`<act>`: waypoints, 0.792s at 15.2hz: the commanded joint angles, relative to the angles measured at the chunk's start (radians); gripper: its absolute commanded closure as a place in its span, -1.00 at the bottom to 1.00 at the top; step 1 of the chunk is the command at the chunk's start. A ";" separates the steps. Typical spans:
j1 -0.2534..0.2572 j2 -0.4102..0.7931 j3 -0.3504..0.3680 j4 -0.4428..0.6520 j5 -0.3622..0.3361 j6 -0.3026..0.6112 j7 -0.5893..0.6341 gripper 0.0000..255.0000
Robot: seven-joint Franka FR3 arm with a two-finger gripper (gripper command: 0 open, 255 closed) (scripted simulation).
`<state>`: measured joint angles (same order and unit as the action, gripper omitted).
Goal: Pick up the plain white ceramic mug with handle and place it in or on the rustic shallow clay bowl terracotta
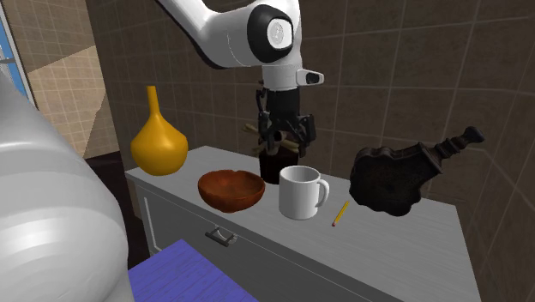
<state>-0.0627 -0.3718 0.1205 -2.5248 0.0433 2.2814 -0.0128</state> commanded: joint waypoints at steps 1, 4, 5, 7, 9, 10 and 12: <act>-0.006 0.110 -0.002 -0.036 0.001 0.059 -0.004 -1.00; -0.005 0.110 -0.002 -0.036 0.001 0.059 -0.004 -1.00; -0.007 0.112 -0.004 -0.038 0.001 0.064 -0.006 1.00; -0.006 0.115 -0.003 -0.038 0.001 0.066 -0.005 1.00; -0.006 0.114 -0.003 -0.038 0.000 0.066 -0.005 1.00; -0.006 0.114 -0.003 -0.039 0.001 0.066 -0.005 1.00; -0.006 0.116 -0.003 -0.039 0.000 0.069 -0.005 1.00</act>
<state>-0.0700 -0.2585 0.1162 -2.5614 0.0437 2.3495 -0.0182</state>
